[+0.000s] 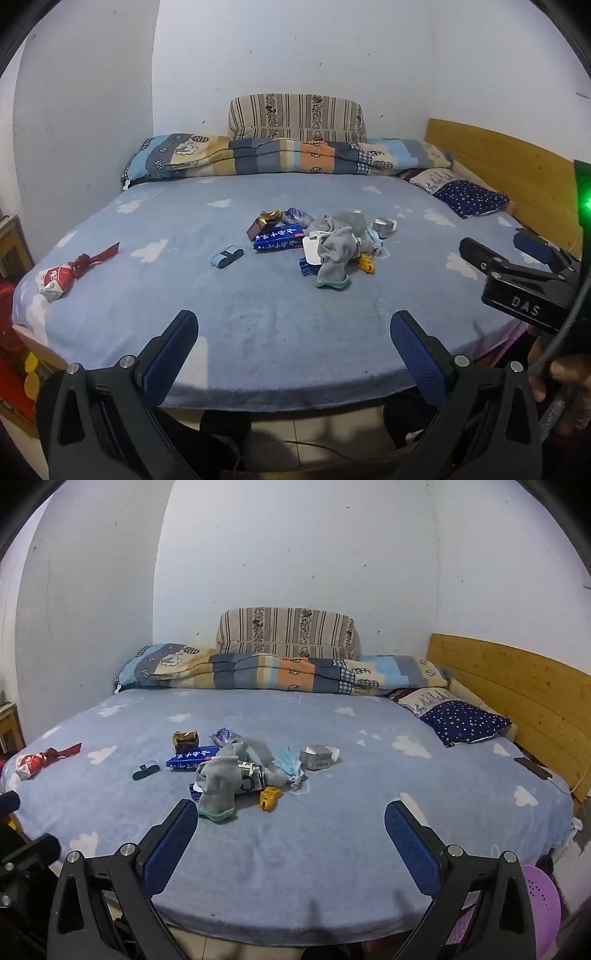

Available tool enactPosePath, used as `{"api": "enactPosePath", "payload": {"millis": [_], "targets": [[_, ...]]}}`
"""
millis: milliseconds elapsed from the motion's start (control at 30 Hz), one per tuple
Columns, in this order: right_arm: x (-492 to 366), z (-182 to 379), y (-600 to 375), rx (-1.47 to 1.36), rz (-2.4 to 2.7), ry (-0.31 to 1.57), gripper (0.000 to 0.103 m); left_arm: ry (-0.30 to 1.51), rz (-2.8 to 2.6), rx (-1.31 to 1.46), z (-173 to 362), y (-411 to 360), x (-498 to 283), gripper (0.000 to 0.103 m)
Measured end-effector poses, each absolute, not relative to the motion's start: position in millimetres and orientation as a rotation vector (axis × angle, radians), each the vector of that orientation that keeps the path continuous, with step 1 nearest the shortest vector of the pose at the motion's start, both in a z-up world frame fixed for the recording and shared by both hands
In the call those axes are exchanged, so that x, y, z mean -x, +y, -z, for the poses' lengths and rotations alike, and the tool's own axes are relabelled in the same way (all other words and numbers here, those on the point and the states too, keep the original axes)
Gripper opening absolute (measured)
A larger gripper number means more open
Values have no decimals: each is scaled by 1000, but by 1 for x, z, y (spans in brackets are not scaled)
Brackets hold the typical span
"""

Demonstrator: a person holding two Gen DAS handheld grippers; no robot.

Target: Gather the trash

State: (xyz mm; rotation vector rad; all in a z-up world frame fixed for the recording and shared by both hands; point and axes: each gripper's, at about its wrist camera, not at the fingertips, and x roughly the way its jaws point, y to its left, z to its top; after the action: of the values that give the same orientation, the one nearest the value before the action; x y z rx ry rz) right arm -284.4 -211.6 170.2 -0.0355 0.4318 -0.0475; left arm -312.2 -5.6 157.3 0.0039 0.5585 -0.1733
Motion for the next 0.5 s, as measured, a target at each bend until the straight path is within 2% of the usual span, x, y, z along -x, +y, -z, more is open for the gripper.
{"api": "enactPosePath", "payload": {"millis": [500], "targets": [[286,-180,-204,45,30,418,102,549,162,-96,-155,-12,334,103]]}}
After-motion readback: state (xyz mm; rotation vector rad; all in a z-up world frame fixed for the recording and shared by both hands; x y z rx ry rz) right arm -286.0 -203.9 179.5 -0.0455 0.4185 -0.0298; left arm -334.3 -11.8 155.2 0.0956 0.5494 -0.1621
